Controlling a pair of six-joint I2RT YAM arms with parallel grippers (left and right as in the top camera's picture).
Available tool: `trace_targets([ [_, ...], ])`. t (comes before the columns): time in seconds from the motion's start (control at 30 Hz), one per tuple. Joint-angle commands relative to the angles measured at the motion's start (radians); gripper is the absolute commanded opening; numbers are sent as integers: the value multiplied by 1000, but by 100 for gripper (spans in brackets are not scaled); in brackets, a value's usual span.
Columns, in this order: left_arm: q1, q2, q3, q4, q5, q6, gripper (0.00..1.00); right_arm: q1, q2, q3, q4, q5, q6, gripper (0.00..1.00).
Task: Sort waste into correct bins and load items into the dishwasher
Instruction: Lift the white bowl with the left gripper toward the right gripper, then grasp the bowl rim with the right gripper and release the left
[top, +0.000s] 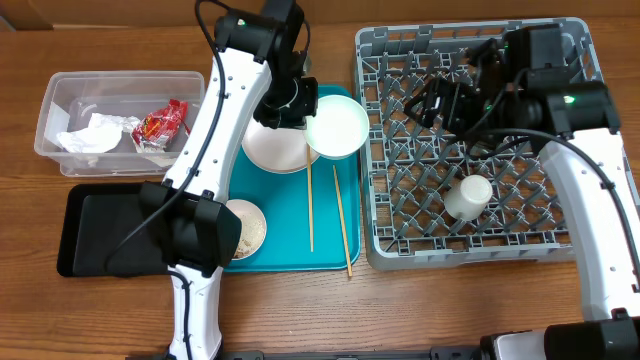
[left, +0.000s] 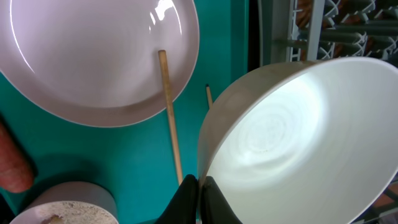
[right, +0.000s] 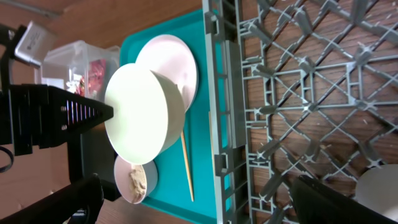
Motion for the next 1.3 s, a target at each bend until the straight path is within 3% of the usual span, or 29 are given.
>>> trace_targets([
  [0.0, -16, -1, 28, 2, 19, 19, 5, 84, -10, 14, 11, 97, -18, 98],
  [0.2, -16, -1, 28, 0, 19, 23, 5, 209, 4, 11, 35, 399, -17, 90],
  [0.37, -16, -1, 28, -5, 19, 24, 4, 289, 53, 9, 82, 410, -17, 87],
  [0.5, -16, -1, 28, -11, 20, 28, 4, 315, 120, 6, 116, 410, -17, 73],
  [0.77, -16, -1, 28, -15, 19, 42, 4, 318, 255, 6, 168, 410, -17, 70],
  [0.8, -16, -1, 28, -14, 19, 42, 4, 318, 259, 6, 172, 410, -17, 66],
  [0.83, -16, -1, 28, -13, 19, 42, 4, 318, 259, 6, 184, 410, -17, 53],
  [0.87, -16, -1, 28, -12, 19, 42, 5, 318, 259, 6, 192, 410, -17, 47],
  [1.1, -16, -1, 28, -10, 13, 50, 5, 317, 259, 7, 212, 411, -17, 43],
  [1.2, -16, -1, 28, -8, 11, 49, 5, 318, 259, 9, 230, 411, -17, 30],
  [1.27, -16, -1, 28, -6, 11, 49, 6, 318, 259, 20, 235, 411, -17, 29],
])
